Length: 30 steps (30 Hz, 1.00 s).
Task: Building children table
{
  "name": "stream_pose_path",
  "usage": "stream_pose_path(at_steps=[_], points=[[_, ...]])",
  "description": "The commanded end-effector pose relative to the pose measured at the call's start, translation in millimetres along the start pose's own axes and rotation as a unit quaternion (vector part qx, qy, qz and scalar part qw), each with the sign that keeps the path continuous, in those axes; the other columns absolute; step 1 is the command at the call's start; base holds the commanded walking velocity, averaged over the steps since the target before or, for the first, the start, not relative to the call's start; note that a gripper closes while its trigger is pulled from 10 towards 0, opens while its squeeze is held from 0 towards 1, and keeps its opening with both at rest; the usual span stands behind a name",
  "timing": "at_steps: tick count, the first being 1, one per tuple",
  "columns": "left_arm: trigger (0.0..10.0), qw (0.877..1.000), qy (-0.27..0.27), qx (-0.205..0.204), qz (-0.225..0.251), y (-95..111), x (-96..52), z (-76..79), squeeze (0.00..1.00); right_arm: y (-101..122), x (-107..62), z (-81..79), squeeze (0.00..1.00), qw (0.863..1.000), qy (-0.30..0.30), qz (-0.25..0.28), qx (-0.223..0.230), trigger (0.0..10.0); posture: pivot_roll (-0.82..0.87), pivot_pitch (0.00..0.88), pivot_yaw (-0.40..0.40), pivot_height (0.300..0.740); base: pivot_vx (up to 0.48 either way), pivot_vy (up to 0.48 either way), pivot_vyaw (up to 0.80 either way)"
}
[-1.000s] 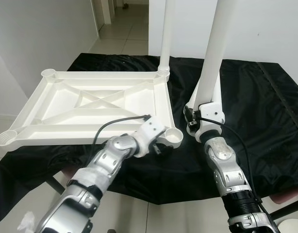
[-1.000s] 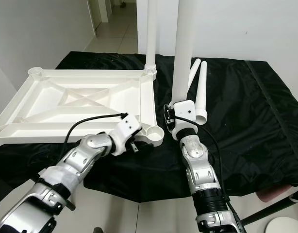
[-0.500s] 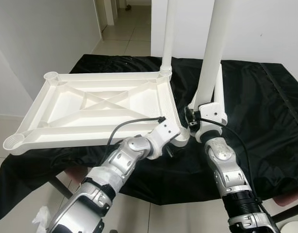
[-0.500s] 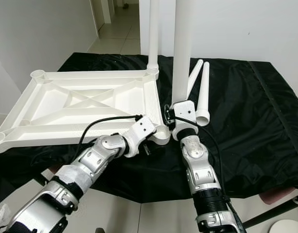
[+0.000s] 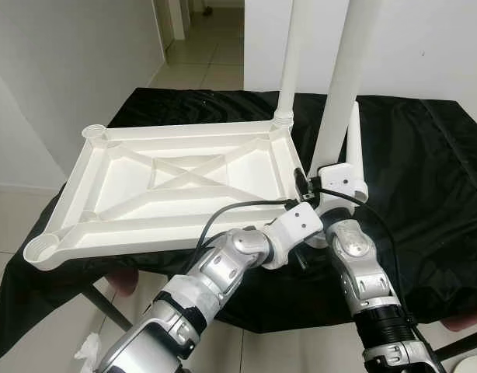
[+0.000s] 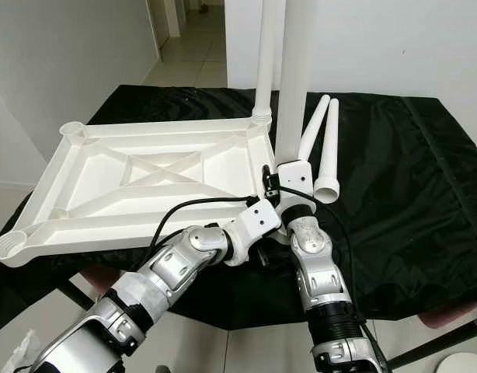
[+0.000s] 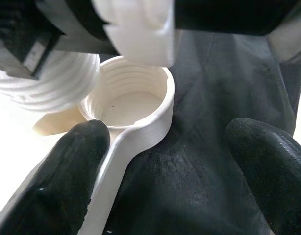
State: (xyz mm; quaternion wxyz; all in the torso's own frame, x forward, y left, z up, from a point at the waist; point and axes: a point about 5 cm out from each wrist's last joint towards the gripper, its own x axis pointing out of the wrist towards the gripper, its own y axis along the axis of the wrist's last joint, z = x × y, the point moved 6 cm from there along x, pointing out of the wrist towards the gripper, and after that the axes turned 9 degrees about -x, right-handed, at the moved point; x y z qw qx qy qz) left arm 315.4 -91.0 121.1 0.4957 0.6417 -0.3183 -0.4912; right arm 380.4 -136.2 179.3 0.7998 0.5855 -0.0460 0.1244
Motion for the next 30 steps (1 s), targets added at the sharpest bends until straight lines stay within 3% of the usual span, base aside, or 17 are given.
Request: stream_pose_path(at_steps=[1,5,8,10,13,17,19,21,23,26,30], points=[[10.0,1.000,-0.004,0.006,0.006,5,-4.3,-6.3,0.00,-2,-2.7,0.2,0.00,1.000,-0.002,0.001,0.012,10.0,-0.05,0.000,0.079,0.740,0.000,0.000,0.00],[10.0,0.997,0.068,0.004,0.033,20,-31.6,-49.5,0.00,2,-11.3,5.9,0.00,0.999,-0.017,0.017,0.049,10.0,-0.05,0.000,0.077,0.740,0.000,0.000,0.00],[10.0,0.996,0.076,0.004,0.037,22,-35.9,-54.1,0.00,3,-13.1,7.7,0.00,0.998,-0.021,0.020,0.055,10.0,-0.05,0.000,0.074,0.740,0.000,0.000,0.00],[10.0,0.996,0.085,0.003,0.041,24,-49.9,-61.6,0.00,2,-20.3,14.0,0.00,0.997,-0.035,0.022,0.071,10.0,-0.05,0.000,0.070,0.740,0.000,0.000,0.00],[10.0,0.995,0.084,0.003,0.049,26,-56.4,-62.5,0.00,1,-23.9,16.5,0.00,0.996,-0.038,0.022,0.075,10.0,-0.05,0.000,0.069,0.740,0.000,0.000,0.00],[10.0,0.995,0.079,-0.004,0.061,28,-62.3,-61.2,0.00,0,-27.5,18.8,0.00,0.996,-0.041,0.021,0.076,10.0,-0.05,0.000,0.067,0.740,0.000,0.000,0.00],[10.0,0.994,0.073,-0.028,0.078,30,-66.6,-57.0,0.00,-6,-31.6,20.1,0.00,0.997,-0.041,0.011,0.071,10.0,-0.05,0.000,0.064,0.740,0.000,0.000,0.00],[10.0,0.990,0.068,-0.068,0.100,24,-70.2,-40.4,0.00,-20,-36.1,12.9,0.00,0.997,-0.018,-0.015,0.070,10.0,-0.05,0.012,0.060,0.740,0.000,0.000,0.00],[10.0,0.990,0.068,-0.068,0.100,24,-70.2,-40.4,0.00,-20,-36.1,12.9,0.00,0.997,-0.018,-0.015,0.070,10.0,-0.05,0.012,0.060,0.740,0.000,0.000,0.00],[10.0,0.989,0.031,-0.093,0.106,16,-77.9,-20.8,0.00,-32,-39.1,-2.9,0.00,0.996,0.024,-0.037,0.074,10.0,-0.04,0.021,0.046,0.740,0.000,0.000,0.00],[10.0,0.988,0.005,-0.106,0.111,16,-83.5,-10.3,0.00,-37,-41.2,-15.7,0.00,0.996,0.058,-0.040,0.063,10.0,-0.03,0.025,0.036,0.740,0.000,0.000,0.00]])
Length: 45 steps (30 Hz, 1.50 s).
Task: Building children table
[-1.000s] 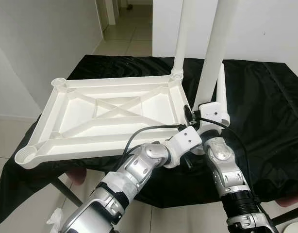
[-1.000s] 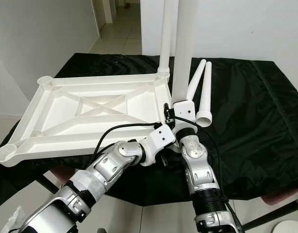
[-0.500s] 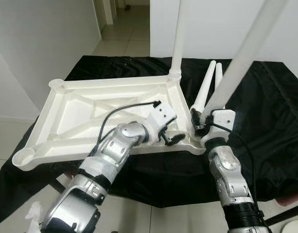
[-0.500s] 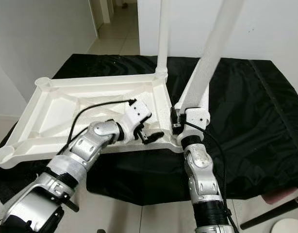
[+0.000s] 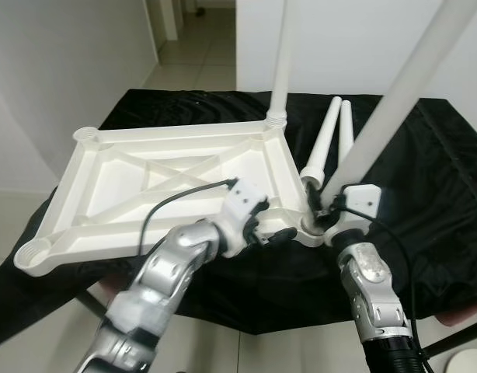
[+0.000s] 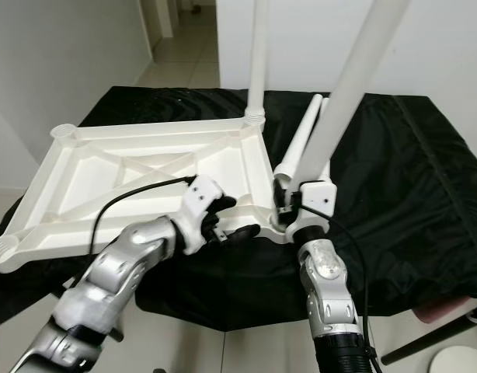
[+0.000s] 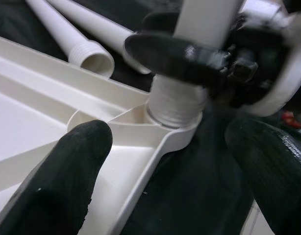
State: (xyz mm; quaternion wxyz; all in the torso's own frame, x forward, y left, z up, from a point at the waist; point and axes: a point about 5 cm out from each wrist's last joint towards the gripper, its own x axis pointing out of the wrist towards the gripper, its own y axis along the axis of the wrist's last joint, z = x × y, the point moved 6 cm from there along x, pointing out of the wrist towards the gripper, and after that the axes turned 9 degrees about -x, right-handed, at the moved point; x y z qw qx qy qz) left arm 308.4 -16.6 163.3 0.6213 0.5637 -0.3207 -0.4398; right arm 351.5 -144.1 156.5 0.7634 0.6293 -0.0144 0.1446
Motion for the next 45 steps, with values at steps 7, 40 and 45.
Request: stream_pose_path(at_steps=[7,40,45], points=[[10.0,0.999,-0.028,0.002,-0.016,-5,-4.4,14.4,0.00,-23,-3.7,-17.7,0.00,0.998,0.045,-0.035,0.001,10.0,-0.02,0.031,0.028,0.740,0.000,0.000,0.00],[10.0,1.000,-0.003,-0.009,-0.029,3,-10.8,10.8,0.00,-44,2.1,-14.6,0.00,0.993,0.027,-0.099,0.055,10.0,-0.01,0.032,0.029,0.740,0.000,0.000,0.00],[10.0,1.000,-0.001,-0.012,-0.027,4,-11.1,9.9,0.00,-38,2.3,-15.3,0.00,0.996,0.041,-0.079,0.016,10.0,-0.01,0.032,0.028,0.740,0.000,0.000,0.00]])
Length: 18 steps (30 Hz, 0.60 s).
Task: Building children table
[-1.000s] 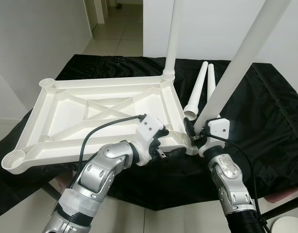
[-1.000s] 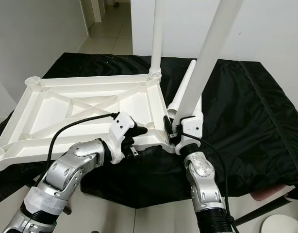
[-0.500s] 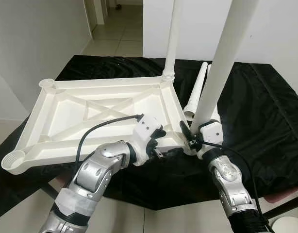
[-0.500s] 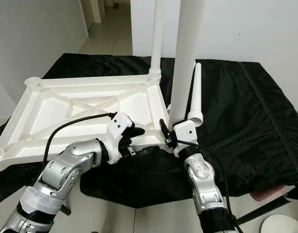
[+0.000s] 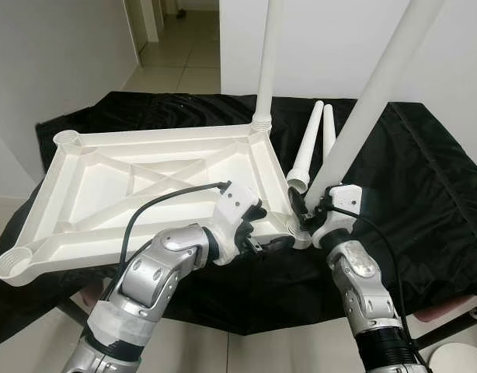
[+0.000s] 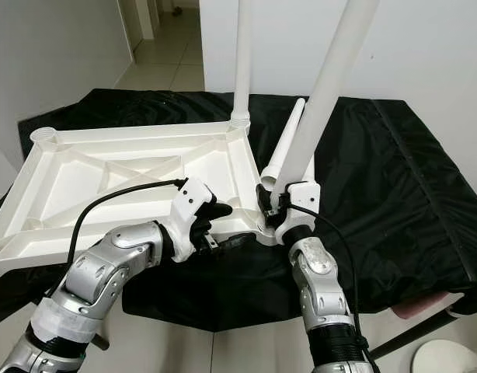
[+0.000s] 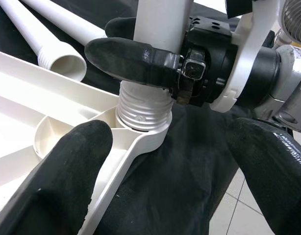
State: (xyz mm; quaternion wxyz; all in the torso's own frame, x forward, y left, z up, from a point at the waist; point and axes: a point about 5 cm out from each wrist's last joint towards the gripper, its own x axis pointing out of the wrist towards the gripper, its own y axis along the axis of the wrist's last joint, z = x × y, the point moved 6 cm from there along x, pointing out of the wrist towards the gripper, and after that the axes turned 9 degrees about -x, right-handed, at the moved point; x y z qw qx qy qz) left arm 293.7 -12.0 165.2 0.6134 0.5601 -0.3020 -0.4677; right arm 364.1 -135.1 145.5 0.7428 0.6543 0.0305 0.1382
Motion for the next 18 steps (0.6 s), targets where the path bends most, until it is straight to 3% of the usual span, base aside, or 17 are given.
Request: stream_pose_path(at_steps=[1,2,3,7,18], points=[[10.0,1.000,0.009,0.002,0.003,5,-1.4,-2.1,0.00,-23,-9.3,-7.5,0.00,0.996,0.028,-0.035,-0.072,10.0,-0.01,0.032,0.028,0.740,0.000,0.000,0.00],[10.0,1.000,0.009,0.002,0.003,5,-1.4,-2.1,0.00,-23,-9.3,-7.5,0.00,0.996,0.028,-0.035,-0.072,10.0,-0.01,0.032,0.028,0.740,0.000,0.000,0.00],[10.0,1.000,0.011,0.001,0.004,6,-2.2,-3.0,0.00,-21,-15.5,-14.3,0.00,0.984,0.060,-0.015,-0.166,10.0,-0.01,0.033,0.027,0.740,0.000,0.000,0.00],[10.0,1.000,0.013,0.000,0.004,6,-2.3,-3.4,0.00,-23,-19.9,-16.7,0.00,0.980,0.073,-0.012,-0.187,10.0,-0.01,0.033,0.027,0.740,0.000,0.000,0.00],[10.0,1.000,0.016,0.000,0.005,8,-2.9,-5.5,0.00,-28,-29.6,-19.7,0.00,0.984,0.094,-0.013,-0.149,10.0,-0.01,0.035,0.034,0.740,0.000,0.000,0.00]])
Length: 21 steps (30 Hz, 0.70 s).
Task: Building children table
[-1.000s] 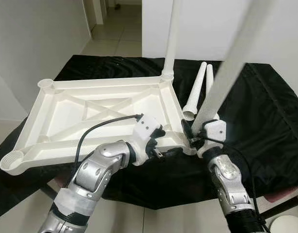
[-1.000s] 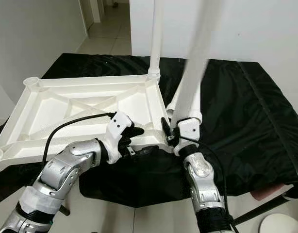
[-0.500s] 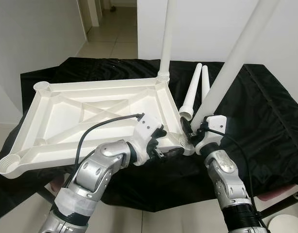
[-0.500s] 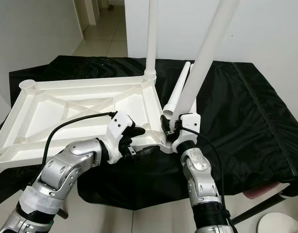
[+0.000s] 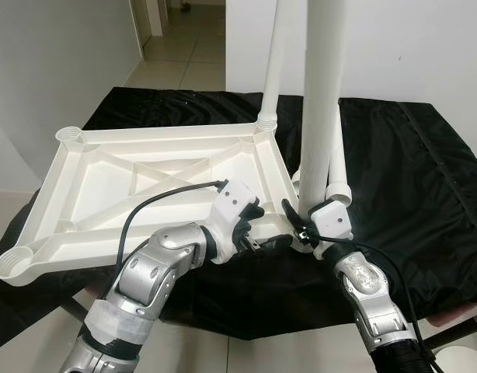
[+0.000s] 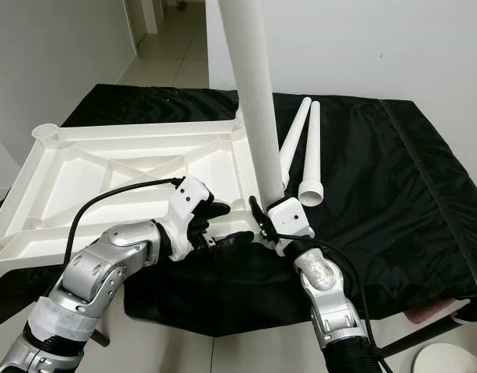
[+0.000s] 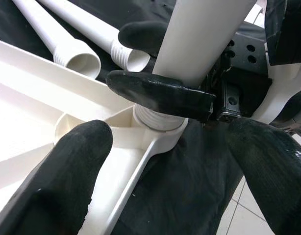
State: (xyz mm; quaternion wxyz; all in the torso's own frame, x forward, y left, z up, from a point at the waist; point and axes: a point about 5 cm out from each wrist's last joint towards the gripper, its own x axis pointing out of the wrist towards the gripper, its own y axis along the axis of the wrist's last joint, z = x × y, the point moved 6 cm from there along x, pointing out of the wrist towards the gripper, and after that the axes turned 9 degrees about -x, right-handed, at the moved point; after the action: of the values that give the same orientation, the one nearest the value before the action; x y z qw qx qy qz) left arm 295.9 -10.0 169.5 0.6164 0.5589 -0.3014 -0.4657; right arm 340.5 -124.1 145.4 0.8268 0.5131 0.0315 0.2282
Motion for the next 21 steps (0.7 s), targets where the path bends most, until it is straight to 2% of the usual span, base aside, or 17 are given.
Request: stream_pose_path(at_steps=[1,2,5,7,10,21], points=[[10.0,1.000,0.015,0.002,0.002,4,-1.3,-4.3,0.00,-29,-10.2,-12.3,0.00,0.997,0.016,-0.061,0.047,10.0,-0.01,0.035,0.034,0.740,0.000,0.000,0.00],[10.0,1.000,0.016,0.002,0.002,4,-1.3,-4.7,0.00,-31,-8.6,-8.8,0.00,0.995,0.002,-0.067,0.079,10.0,-0.01,0.035,0.035,0.740,0.000,0.000,0.00],[10.0,1.000,0.017,0.002,0.002,4,-1.3,-4.9,0.00,-32,-7.7,-6.8,0.00,0.993,-0.007,-0.070,0.099,10.0,-0.01,0.035,0.035,0.740,0.000,0.000,0.00],[10.0,1.000,0.018,0.003,0.002,4,-1.5,-5.4,0.00,-33,-2.2,-4.5,0.00,0.987,-0.021,-0.078,0.138,10.0,-0.01,0.035,0.034,0.740,0.000,0.000,0.00],[10.0,1.000,0.020,0.004,0.002,5,-1.8,-6.3,0.00,-35,-0.9,-5.4,0.00,0.984,-0.025,-0.084,0.156,10.0,-0.01,0.034,0.032,0.740,0.000,0.000,0.00],[10.0,1.000,0.024,0.002,0.004,5,-2.0,-7.6,0.00,-44,-6.4,-9.6,0.00,0.980,-0.027,-0.105,0.169,10.0,-0.01,0.033,0.028,0.740,0.000,0.000,0.00]])
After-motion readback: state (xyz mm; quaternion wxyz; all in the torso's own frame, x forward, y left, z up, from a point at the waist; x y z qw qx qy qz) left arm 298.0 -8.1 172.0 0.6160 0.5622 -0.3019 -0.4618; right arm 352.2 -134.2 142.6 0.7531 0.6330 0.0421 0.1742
